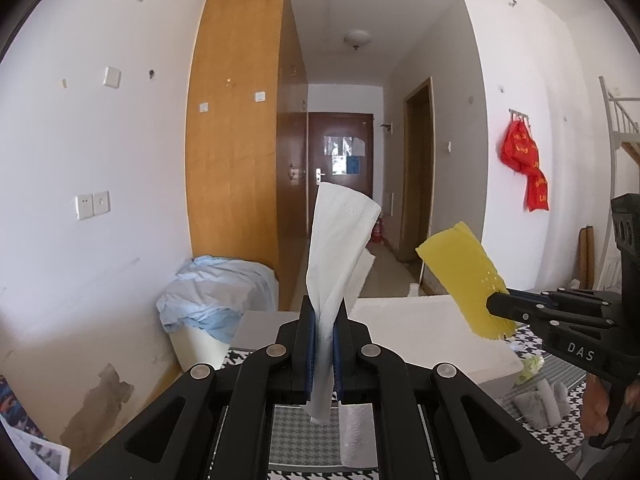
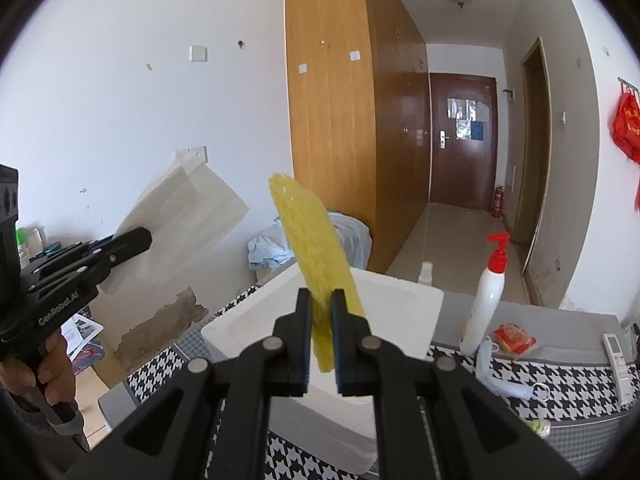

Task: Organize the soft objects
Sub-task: 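Lift the tissue and foam net and carry both toward the white foam box, then lower the yellow foam net into the foam box and open the right tool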

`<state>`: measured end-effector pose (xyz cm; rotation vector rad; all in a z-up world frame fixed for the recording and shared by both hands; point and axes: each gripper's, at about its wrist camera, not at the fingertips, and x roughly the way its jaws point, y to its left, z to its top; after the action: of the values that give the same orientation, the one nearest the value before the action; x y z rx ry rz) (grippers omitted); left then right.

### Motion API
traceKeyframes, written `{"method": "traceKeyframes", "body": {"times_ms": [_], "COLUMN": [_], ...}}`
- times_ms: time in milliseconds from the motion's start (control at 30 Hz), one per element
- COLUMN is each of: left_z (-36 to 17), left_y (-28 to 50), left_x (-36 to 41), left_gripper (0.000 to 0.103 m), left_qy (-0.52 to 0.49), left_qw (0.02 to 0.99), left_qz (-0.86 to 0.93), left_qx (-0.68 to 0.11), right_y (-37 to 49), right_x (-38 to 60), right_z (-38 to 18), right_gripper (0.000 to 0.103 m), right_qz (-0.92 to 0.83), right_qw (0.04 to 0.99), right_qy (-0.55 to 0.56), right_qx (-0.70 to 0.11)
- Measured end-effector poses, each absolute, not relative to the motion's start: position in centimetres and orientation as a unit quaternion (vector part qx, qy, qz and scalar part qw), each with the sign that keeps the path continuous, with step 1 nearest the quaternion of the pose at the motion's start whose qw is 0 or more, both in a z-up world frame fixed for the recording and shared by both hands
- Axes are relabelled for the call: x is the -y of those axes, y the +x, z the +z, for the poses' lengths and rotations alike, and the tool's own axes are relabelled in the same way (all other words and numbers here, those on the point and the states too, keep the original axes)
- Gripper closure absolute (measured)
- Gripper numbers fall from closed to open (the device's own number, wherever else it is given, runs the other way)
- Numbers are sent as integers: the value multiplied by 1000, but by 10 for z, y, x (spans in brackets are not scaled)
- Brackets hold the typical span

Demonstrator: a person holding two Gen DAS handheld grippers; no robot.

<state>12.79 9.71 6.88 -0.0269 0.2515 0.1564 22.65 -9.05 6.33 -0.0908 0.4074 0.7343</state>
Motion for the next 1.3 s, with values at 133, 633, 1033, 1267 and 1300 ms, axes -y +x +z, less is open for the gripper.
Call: {"method": "traceKeyframes", "body": {"times_ms": [133,633,1033,1267,1300], "left_z": [66,59,54,54,54], "left_y": [127,133,144,149,150], "left_x": [-100,-108,-111,-109,-108], "left_gripper": [95,95,95,95,95], "left_qy": [-16,-23,-29,-30,-29], "left_qw": [988,985,984,984,984], "left_qz": [83,95,89,82,81], "left_qx": [-127,-139,-150,-154,-154], "right_y": [234,254,265,261,261], "right_x": [84,69,68,74,75], "right_z": [58,40,28,34,34], "right_gripper": [91,91,34,33,33], "right_qz": [356,348,348,349,348], "right_qw": [910,903,894,898,899], "right_qy": [-46,-52,-43,-41,-41], "right_qx": [-209,-247,-278,-265,-265]}}
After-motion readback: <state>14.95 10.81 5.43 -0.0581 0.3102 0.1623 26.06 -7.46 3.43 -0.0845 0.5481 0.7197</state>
